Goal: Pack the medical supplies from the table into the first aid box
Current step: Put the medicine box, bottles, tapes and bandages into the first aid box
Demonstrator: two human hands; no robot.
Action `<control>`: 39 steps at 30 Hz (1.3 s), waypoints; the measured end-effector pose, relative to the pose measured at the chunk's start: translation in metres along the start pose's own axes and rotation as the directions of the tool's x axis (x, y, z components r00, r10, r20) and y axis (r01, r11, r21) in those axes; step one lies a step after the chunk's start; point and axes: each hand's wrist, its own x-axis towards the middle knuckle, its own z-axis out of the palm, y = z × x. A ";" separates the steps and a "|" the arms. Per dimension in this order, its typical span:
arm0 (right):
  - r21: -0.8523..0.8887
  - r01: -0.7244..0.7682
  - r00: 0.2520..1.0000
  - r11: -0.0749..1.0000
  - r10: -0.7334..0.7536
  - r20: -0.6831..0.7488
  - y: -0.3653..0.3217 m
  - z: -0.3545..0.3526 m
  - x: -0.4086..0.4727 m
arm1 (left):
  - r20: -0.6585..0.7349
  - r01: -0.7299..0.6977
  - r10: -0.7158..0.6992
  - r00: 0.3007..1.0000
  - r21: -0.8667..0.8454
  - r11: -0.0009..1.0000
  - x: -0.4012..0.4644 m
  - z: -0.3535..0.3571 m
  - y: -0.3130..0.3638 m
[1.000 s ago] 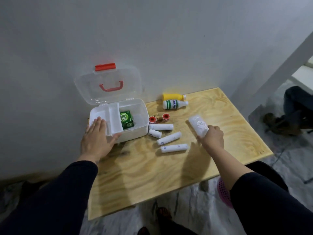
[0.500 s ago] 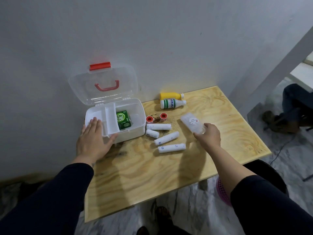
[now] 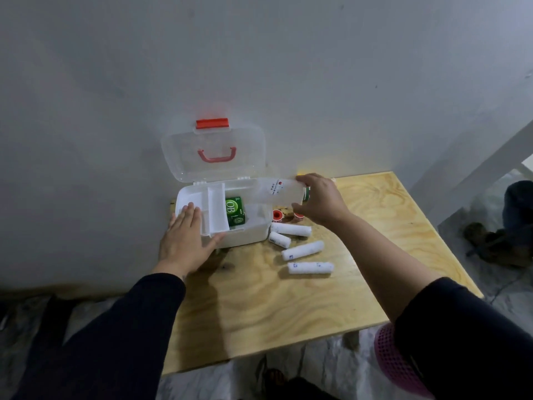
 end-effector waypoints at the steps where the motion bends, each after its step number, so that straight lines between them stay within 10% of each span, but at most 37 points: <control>1: -0.048 0.031 0.999 0.998 -0.030 0.031 -0.007 0.002 0.005 | -0.005 0.000 0.000 1.000 -0.005 1.000 0.000 0.000 0.000; 18: -0.188 0.114 0.921 0.976 -0.033 0.387 -0.059 0.089 0.056 | -0.017 0.007 -0.008 1.000 -0.056 0.998 -0.001 0.000 0.000; 26: -0.143 -0.120 0.941 0.982 0.159 0.300 -0.067 0.109 0.055 | -0.013 0.006 -0.006 1.000 -0.032 0.999 -0.001 0.001 -0.001; 39: -0.044 -0.101 0.967 0.994 0.108 0.229 -0.067 0.109 0.063 | 0.016 0.009 -0.009 1.000 -0.004 1.000 0.001 -0.001 -0.003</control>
